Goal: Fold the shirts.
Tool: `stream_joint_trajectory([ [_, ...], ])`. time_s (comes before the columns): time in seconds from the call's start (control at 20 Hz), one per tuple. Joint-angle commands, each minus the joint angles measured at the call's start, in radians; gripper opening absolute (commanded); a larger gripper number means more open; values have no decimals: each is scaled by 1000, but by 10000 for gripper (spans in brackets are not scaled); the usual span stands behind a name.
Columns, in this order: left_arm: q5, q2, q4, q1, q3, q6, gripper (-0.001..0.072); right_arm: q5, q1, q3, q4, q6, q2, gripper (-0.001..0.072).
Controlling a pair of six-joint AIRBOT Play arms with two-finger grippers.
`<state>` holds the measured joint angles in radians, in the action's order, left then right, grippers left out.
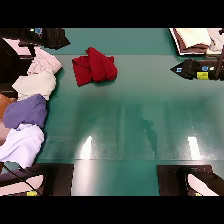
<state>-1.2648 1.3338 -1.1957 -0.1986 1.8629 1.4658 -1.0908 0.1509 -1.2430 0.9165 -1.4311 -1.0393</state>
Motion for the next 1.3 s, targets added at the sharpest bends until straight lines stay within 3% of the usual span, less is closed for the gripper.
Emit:
stream_joint_trajectory([
  [0.0, 0, 0, 0, 0, 0, 0, 24, 0, 0, 0, 0, 0, -1, 17],
  [0.65, 5, 0, 0, 0, 0, 1, 24, 0, 0, 0, 0, 0, -1, 17],
  [0.85, 111, 1, 6, 0, 0, -3, 27, 23, 0, 0, 0, 0, -1, 18],
  [0.9, 139, 8, 4, 0, -1, -4, 235, 35, -1, 0, 0, 0, -1, 17],
  [0.95, 164, 20, -2, 0, -2, 5, 528, 41, 0, 0, 0, 0, -2, 17],
  [1.0, 182, 45, -9, 0, -2, 26, 567, 44, 0, 0, 0, 0, -2, 18],
  [1.25, 190, 314, -11, 0, -2, 109, 567, 23, 0, 0, -1, 0, -2, 18],
])
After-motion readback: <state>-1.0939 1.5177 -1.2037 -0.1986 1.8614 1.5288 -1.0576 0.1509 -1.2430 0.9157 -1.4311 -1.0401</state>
